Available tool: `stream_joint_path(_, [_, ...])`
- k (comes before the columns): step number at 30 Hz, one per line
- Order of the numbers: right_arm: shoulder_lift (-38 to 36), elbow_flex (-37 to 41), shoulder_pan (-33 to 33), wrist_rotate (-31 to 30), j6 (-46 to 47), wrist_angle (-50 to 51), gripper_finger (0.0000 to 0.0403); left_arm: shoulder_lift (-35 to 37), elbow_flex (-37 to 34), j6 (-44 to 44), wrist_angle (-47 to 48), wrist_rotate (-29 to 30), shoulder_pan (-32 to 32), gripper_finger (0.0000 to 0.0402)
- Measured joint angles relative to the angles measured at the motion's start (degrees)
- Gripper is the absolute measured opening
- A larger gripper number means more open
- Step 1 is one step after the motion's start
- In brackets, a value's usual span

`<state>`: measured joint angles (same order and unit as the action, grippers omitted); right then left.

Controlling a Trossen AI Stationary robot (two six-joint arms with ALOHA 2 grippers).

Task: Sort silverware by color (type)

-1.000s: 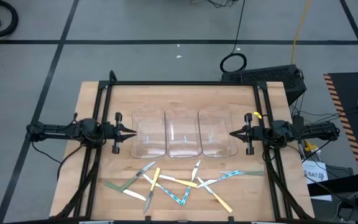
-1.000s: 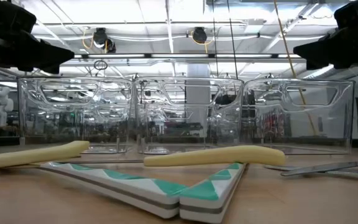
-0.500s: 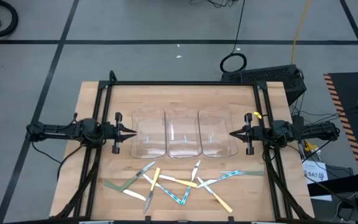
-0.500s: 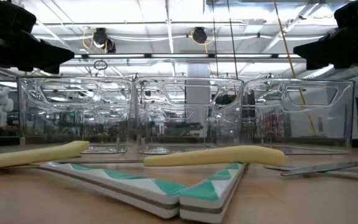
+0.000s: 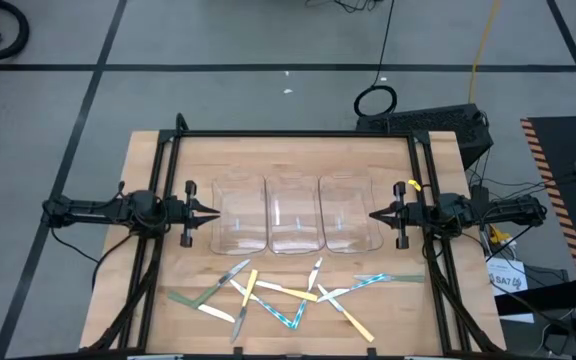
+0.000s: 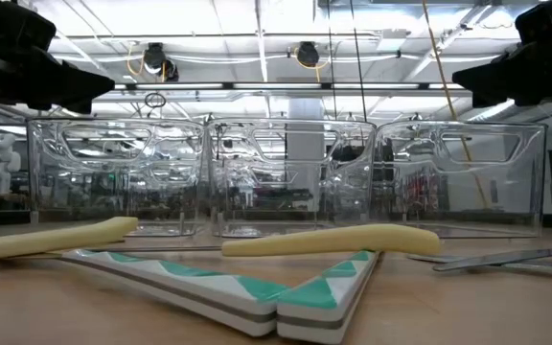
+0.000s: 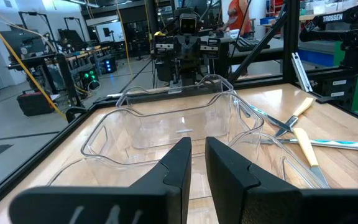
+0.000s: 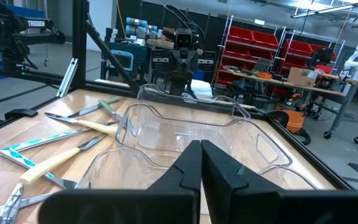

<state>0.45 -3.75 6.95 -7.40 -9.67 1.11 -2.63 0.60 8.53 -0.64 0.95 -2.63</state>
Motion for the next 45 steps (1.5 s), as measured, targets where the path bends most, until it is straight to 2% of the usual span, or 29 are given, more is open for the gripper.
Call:
stream_joint_path(38, [0.0,0.0,0.0,0.0,1.3,-0.5,0.0002,0.0,0.0,0.0,0.0,0.0,0.0,0.0056])
stream_joint_path(45, [0.0,-0.5,0.0,-0.1,2.7,-3.6,0.0002,0.0,0.0,0.0,-0.2,0.0,0.0,0.0056])
